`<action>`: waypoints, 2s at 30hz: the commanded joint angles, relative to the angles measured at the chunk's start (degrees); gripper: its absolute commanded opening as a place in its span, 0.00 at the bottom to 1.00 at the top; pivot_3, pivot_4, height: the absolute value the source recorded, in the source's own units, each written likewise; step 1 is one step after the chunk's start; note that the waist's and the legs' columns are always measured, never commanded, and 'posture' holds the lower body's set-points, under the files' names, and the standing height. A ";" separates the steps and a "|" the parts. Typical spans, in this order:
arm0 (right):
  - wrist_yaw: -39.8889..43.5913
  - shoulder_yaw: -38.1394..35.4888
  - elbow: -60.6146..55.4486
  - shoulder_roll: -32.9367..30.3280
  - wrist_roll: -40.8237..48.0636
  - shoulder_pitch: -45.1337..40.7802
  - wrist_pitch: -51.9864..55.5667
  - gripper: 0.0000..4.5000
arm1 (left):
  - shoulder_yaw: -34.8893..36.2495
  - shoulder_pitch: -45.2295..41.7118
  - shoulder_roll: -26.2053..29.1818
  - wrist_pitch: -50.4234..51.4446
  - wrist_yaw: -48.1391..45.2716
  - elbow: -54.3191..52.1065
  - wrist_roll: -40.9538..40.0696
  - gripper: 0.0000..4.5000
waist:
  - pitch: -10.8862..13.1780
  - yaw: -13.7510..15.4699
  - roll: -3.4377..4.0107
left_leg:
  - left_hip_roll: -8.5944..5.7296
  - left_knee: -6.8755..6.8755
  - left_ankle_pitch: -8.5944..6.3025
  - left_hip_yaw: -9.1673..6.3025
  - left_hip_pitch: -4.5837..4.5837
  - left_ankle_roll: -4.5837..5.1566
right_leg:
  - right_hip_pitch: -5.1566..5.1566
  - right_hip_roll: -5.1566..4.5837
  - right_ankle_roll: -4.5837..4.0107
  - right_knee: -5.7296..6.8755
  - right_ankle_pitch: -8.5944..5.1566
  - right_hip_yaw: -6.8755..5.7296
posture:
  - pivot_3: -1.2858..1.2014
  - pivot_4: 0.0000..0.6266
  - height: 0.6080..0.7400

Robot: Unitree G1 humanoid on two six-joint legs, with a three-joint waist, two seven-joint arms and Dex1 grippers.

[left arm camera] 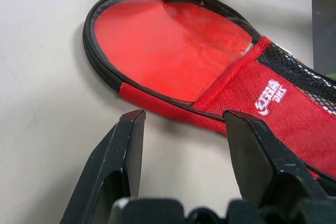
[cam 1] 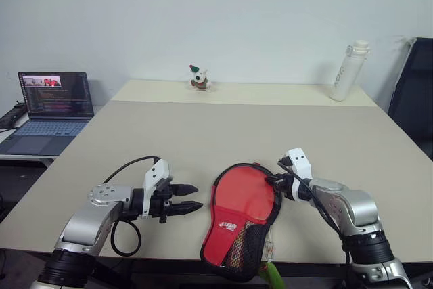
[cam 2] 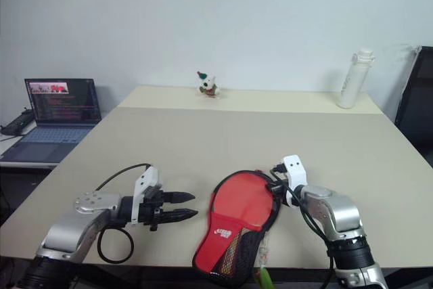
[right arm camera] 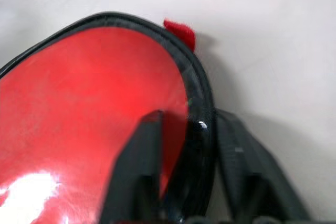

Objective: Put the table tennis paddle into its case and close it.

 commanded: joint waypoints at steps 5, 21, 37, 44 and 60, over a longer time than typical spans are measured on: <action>1.45 0.31 6.55 1.93 0.35 -6.66 -1.14 0.01 | 0.15 0.67 0.39 -0.57 0.96 -3.09 -0.86 0.57 | 0.00 -0.62 0.00 | 0.03 0.01 0.02 0.02 0.05 0.01 | -0.08 0.05 -0.01 0.21 0.00 0.11 | 0.52 0.24 1.00; 10.76 6.94 26.51 3.43 -5.38 -22.37 -14.55 0.01 | -0.14 1.28 0.44 0.14 2.05 -4.86 -1.07 0.57 | 0.17 -0.95 -0.03 | 0.03 -0.14 0.10 0.17 -0.05 0.05 | -0.27 0.05 -0.03 0.17 0.01 0.24 | 0.52 0.24 1.00; 12.32 7.21 39.95 5.54 -10.95 -27.80 -22.77 0.16 | -1.94 -0.82 -0.11 0.36 2.58 -4.39 -0.98 0.57 | 0.40 -0.88 -0.08 | 0.03 -0.14 0.11 0.16 -0.05 0.04 | -0.29 0.03 -0.05 0.22 0.01 0.21 | 0.52 0.24 1.00; 12.02 3.75 31.46 6.11 -8.11 -25.56 -18.51 0.71 | -4.14 -5.45 -1.68 -2.84 2.19 0.25 1.18 0.57 | 0.45 -0.68 -0.07 | 0.02 -0.15 0.11 0.16 -0.05 0.03 | -0.30 0.02 -0.05 0.22 0.00 0.20 | 0.52 0.24 1.00; 17.90 -8.00 -20.24 -14.55 12.74 1.19 13.12 0.99 | -14.83 -32.32 -15.81 -28.07 -5.33 42.90 14.33 0.57 | 0.48 1.27 -0.12 | 0.00 -0.18 0.10 0.13 -0.21 0.06 | -0.24 0.07 -0.05 -0.21 0.00 -0.04 | 0.52 0.24 1.00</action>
